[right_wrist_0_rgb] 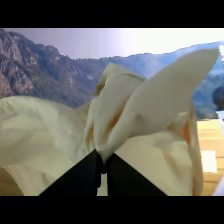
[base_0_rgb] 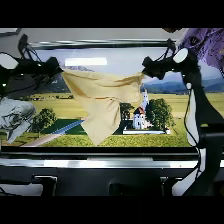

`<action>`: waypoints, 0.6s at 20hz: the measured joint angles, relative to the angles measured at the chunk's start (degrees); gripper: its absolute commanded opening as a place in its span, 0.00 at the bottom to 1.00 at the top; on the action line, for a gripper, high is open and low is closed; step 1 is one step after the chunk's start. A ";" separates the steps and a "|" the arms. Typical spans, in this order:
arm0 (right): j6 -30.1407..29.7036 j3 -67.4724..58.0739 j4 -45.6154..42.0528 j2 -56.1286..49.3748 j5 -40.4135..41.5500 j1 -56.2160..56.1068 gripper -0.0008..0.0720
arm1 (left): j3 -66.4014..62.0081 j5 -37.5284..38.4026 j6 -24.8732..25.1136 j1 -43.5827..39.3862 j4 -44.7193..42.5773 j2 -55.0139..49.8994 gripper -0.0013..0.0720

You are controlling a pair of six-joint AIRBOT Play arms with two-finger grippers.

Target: Fold the clothes and pants, and hang the long-sleeved shirts on hangers.

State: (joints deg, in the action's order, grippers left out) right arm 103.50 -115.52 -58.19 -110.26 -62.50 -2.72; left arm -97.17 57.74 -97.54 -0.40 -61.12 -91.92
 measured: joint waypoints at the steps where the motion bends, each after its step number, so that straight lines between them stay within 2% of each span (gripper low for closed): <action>1: -0.72 0.02 1.66 -1.64 1.05 0.00 0.41 | 0.11 -0.81 0.02 -0.02 0.04 -1.88 0.03; 3: -2.47 0.04 4.28 -3.23 2.27 0.35 0.58 | 0.24 -1.86 0.04 -0.02 0.11 -4.35 0.03; 6: -6.12 0.04 6.14 -1.99 -1.64 2.99 0.59 | 0.28 -2.49 0.09 0.02 0.11 -5.84 0.04; 12: -19.34 3.63 6.80 7.10 -21.99 12.59 0.59 | 0.09 -0.46 0.15 0.02 0.13 -6.54 0.04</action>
State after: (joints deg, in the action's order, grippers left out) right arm 84.16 -111.90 -51.40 -103.15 -84.49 9.87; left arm -97.08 57.28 -97.38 -0.38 -60.99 -98.45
